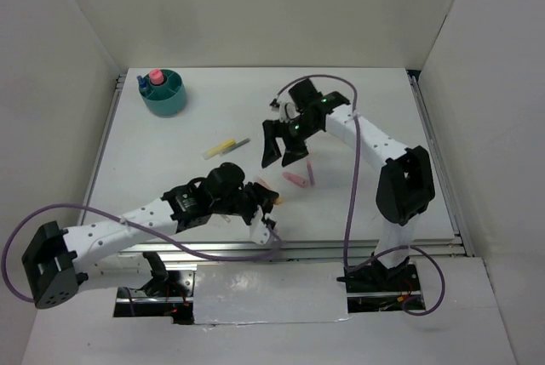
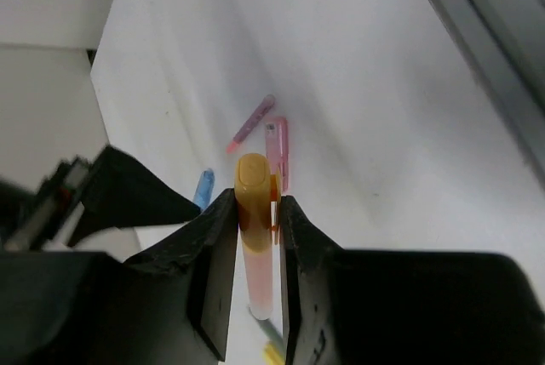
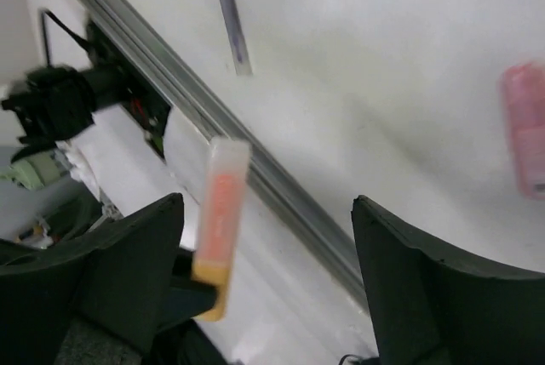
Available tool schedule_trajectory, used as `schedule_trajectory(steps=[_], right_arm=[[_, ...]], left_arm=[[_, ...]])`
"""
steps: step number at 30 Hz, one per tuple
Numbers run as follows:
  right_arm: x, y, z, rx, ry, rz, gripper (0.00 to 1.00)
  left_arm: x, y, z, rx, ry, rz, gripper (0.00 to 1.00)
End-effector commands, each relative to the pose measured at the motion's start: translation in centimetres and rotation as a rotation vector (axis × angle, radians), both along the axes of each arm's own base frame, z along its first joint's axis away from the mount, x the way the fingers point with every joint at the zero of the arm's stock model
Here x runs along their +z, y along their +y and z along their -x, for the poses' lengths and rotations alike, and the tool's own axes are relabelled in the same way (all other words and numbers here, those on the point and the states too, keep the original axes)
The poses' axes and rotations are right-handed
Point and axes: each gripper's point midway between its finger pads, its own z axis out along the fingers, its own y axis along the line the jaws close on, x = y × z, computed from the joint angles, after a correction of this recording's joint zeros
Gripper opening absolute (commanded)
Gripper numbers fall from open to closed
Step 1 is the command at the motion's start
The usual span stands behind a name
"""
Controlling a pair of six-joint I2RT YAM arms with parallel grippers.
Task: Sort the stationery into containers
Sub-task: Place the stationery in the storage box.
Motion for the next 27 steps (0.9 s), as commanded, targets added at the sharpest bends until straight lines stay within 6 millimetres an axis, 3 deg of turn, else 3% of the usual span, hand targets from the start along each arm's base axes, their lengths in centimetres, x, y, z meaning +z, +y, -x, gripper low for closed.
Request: schedule_trajectory(steps=[1, 2, 3, 5, 6, 7, 8, 9, 10, 11, 12, 13, 14, 15, 16, 17, 18, 21, 27], right_arm=[[2.8, -5.3, -6.4, -0.114, -0.106, -0.054, 0.87], [3.3, -6.5, -7.4, -0.154, -0.109, -0.083, 0.89], [3.5, -9.4, -9.2, -0.241, -0.118, -0.101, 0.9], [3.5, -11.5, -10.1, -0.299, -0.116, -0.12, 0.91], [3.3, -12.3, -10.0, -0.314, -0.101, -0.141, 0.91], [3.1, -13.9, -10.4, -0.356, -0.093, -0.149, 0.91], [2.6, -14.5, -10.1, -0.372, -0.073, -0.152, 0.91], [2.7, -14.8, -10.2, -0.378, -0.076, -0.162, 0.91], [2.5, -15.5, -10.4, -0.395, -0.076, -0.161, 0.91], [2.3, -15.7, -10.1, -0.4, -0.067, -0.16, 0.91], [2.2, -15.8, -10.1, -0.404, -0.067, -0.16, 0.91], [2.1, -15.7, -10.0, -0.404, -0.068, -0.152, 0.91], [1.9, -15.8, -9.8, -0.404, -0.063, -0.149, 0.91], [1.8, -15.7, -9.8, -0.403, -0.061, -0.146, 0.91], [1.7, -15.5, -9.7, -0.398, -0.058, -0.148, 0.91], [1.6, -15.4, -9.7, -0.394, -0.055, -0.149, 0.91], [1.5, -15.4, -9.6, -0.394, -0.047, -0.149, 0.91], [0.9, -15.2, -9.7, -0.391, -0.029, -0.144, 0.91], [0.0, -15.2, -9.7, -0.387, -0.005, -0.126, 0.91]], left_arm=[[8.0, 0.3, -0.5, 0.166, 0.234, 0.297, 0.0], [8.8, 0.8, -1.1, 0.27, 0.384, 0.368, 0.0], [11.0, 1.6, -3.0, 0.323, 0.428, 0.435, 0.0], [13.1, 3.0, -5.4, 0.432, 0.554, 0.544, 0.0], [14.8, 5.5, -8.7, 0.526, 0.558, 0.627, 0.0], [15.3, 6.2, -10.0, 0.557, 0.634, 0.683, 0.0], [16.9, 7.5, -12.0, 0.57, 0.605, 0.757, 0.0], [17.2, 10.9, -14.9, 0.651, 0.586, 0.814, 0.0], [16.5, 11.9, -16.7, 0.686, 0.63, 0.839, 0.0], [17.6, 14.8, -18.9, 0.711, 0.587, 0.897, 0.0], [17.9, 16.2, -20.2, 0.731, 0.586, 0.924, 0.0], [17.4, 17.0, -22.1, 0.731, 0.628, 0.926, 0.0], [17.4, 19.8, -24.0, 0.778, 0.601, 0.951, 0.0], [15.5, 21.1, -26.1, 0.82, 0.638, 0.947, 0.0], [16.8, 21.9, -27.0, 0.792, 0.614, 0.951, 0.0], [16.8, 24.1, -28.2, 0.804, 0.588, 0.965, 0.0], [14.9, 25.2, -29.5, 0.805, 0.632, 0.959, 0.0], [15.1, 28.5, -31.5, 0.752, 0.628, 1.025, 0.0], [14.3, 34.6, -34.4, 0.795, 0.46, 1.1, 0.0]])
